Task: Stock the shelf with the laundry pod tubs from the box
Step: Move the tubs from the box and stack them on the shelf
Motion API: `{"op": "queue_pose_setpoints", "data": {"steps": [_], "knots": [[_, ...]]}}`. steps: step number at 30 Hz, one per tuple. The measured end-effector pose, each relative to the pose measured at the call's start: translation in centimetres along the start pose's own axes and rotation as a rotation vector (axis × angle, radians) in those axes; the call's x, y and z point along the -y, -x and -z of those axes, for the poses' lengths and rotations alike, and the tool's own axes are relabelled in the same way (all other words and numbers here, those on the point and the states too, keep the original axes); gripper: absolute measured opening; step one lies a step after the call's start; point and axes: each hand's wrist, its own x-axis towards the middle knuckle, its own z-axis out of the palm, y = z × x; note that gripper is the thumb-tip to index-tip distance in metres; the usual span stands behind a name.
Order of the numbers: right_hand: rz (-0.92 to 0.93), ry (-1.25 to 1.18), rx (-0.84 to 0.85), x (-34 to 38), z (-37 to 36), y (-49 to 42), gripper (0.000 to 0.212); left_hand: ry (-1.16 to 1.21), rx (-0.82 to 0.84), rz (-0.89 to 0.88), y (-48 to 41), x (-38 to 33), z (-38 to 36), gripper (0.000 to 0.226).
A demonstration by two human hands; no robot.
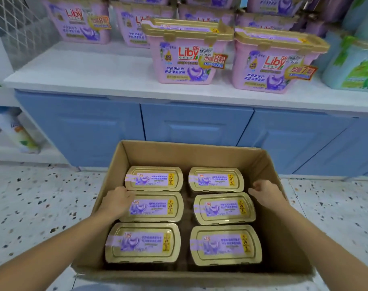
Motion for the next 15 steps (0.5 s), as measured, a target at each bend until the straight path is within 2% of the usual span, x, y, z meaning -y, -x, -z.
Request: {"op": "queue_pose_setpoints", "data": {"steps": [3, 8, 12, 15], "knots": [[-0.105, -0.038, 0.044, -1.3, -2.4, -0.1, 0.049, -0.059, 0.028, 0.07, 0.4, -0.1, -1.3, 0.036], [-0.242, -0.163, 0.104, -2.3, -5.1, -0.6, 0.05, -0.058, -0.027, 0.132, -0.2, 0.3, -3.2, 0.041], [-0.286, -0.354, 0.1, -3.3, -6.7, -0.7, 0.034, 0.008, -0.057, 0.204, -0.5, 0.6, -4.7, 0.041], [-0.303, -0.472, 0.109, -3.8, -7.0, -1.0, 0.025, 0.065, 0.03, 0.25, -1.1, 2.1, -5.8, 0.041]]}}
